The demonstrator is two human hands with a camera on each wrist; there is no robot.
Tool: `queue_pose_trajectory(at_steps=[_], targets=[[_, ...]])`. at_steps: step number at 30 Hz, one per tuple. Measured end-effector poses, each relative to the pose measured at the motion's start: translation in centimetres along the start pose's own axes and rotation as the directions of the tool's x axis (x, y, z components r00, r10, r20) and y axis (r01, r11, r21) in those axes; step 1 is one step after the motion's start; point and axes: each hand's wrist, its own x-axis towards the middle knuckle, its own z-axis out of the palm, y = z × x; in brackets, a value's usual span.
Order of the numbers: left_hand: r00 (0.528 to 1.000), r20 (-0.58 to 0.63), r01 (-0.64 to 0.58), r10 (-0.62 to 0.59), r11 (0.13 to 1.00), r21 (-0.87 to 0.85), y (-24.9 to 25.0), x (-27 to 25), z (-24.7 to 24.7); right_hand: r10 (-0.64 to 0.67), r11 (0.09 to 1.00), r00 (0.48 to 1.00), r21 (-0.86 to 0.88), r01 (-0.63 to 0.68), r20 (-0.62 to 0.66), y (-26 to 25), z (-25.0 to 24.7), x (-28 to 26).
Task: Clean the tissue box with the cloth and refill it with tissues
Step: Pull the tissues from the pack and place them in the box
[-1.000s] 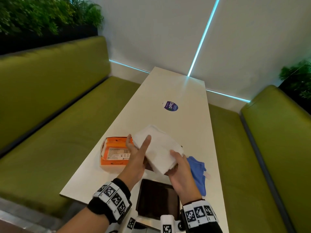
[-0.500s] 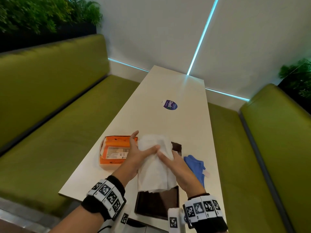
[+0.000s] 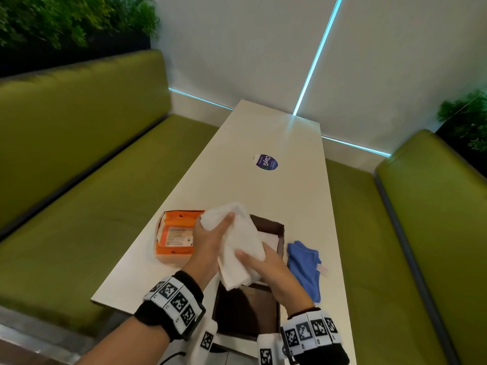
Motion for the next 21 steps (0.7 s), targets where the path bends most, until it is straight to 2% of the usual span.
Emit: queue_pose_trajectory(at_steps=[3, 5, 7, 9, 11, 13, 15, 17, 19, 21], targets=[[0.997, 0.059, 0.048, -0.046, 0.998, -0.041, 0.5, 0.6, -0.9, 0.039, 0.974, 0.998, 0.219, -0.049, 0.051, 0.8, -1.5, -0.3], [0.992, 0.114, 0.045, -0.046, 0.999, 0.008, 0.9, 0.7, -1.6, 0.018, 0.899, 1.000, 0.436, -0.027, 0.026, 0.4, -2.5, -0.6], [0.987, 0.159, -0.023, 0.001, 0.990, 0.136, 1.0, 0.4, -2.1, -0.007, 0.819, 1.000, 0.574, 0.017, -0.021, -0.1, -3.2, -0.7], [0.974, 0.208, -0.150, 0.088, 0.940, 0.306, 0.7, -0.2, -2.1, 0.048, 0.800, 0.992, 0.599, 0.031, -0.115, 0.0, -3.1, -0.4], [0.949, 0.261, -0.269, 0.176, 0.885, 0.380, 0.3, -1.1, -1.5, 0.123, 0.859, 0.970, 0.512, 0.002, -0.211, 0.4, -2.6, 0.4], [0.925, 0.286, -0.358, 0.251, 0.827, 0.433, -0.1, -1.6, -1.1, 0.133, 0.941, 0.934, 0.337, -0.014, -0.333, 0.7, -1.7, 1.1], [0.907, 0.296, -0.410, 0.298, 0.781, 0.472, -0.5, -1.8, -1.1, 0.035, 0.987, 0.892, 0.157, 0.040, -0.450, 0.6, -1.1, 1.3], [0.897, 0.315, -0.435, 0.311, 0.753, 0.494, -0.7, -1.6, -1.2, -0.123, 0.986, 0.844, 0.031, 0.162, -0.522, 0.5, -0.8, 1.0], [0.885, 0.337, -0.460, 0.323, 0.723, 0.515, -1.0, -1.2, -1.4, -0.244, 0.969, 0.809, -0.112, 0.219, -0.535, 0.6, -0.5, 0.4], [0.870, 0.367, -0.484, 0.329, 0.711, 0.510, -1.1, -0.8, -1.5, -0.310, 0.950, 0.790, -0.205, 0.236, -0.529, 1.1, -0.6, 0.3]])
